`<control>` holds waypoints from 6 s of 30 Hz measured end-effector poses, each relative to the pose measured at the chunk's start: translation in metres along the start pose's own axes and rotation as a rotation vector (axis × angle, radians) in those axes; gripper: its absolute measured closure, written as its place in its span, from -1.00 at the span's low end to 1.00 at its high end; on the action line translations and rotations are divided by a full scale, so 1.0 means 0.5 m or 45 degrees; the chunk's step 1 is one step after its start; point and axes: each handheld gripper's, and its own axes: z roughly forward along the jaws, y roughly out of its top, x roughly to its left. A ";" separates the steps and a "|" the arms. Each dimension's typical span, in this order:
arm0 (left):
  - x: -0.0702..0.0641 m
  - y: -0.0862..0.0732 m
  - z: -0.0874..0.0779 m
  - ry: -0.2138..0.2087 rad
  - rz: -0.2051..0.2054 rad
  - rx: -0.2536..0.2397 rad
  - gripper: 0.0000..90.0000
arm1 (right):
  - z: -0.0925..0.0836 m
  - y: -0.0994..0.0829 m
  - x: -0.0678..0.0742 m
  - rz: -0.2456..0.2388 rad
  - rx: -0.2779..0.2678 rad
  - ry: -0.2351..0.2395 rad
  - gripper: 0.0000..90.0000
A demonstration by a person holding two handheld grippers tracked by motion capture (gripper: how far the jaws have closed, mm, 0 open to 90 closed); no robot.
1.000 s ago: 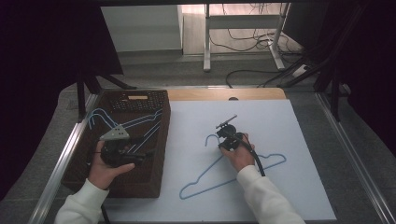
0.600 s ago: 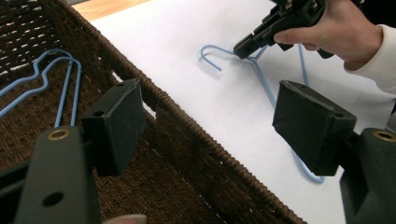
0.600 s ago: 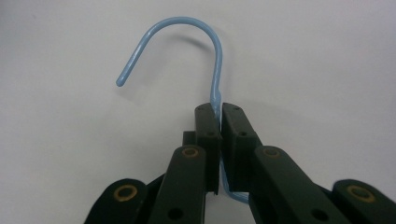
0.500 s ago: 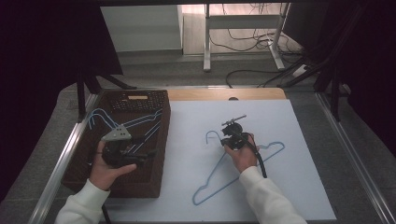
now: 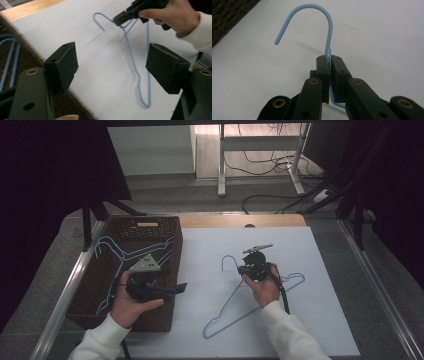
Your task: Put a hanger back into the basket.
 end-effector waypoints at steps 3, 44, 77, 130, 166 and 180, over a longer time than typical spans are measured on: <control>-0.022 0.010 0.023 -0.021 0.013 0.030 -0.45 | -0.003 -0.001 -0.001 0.009 -0.005 0.003 0.91; -0.078 -0.015 0.361 -0.180 -0.114 0.440 0.22 | -0.036 -0.010 0.002 0.014 -0.100 0.042 0.91; -0.066 0.027 0.260 -0.257 -0.211 0.195 0.93 | -0.138 -0.042 -0.050 0.111 -0.342 0.226 0.22; 0.088 0.051 -0.104 -0.236 -0.280 -0.173 0.93 | -0.220 -0.198 -0.131 0.057 -0.348 0.321 -0.36; 0.279 -0.163 -0.269 0.002 -0.499 -0.301 0.93 | -0.200 -0.203 -0.132 0.049 -0.297 0.295 -0.37; 0.300 -0.182 -0.258 0.018 -0.537 -0.243 0.93 | -0.205 -0.205 -0.128 0.041 -0.300 0.292 -0.37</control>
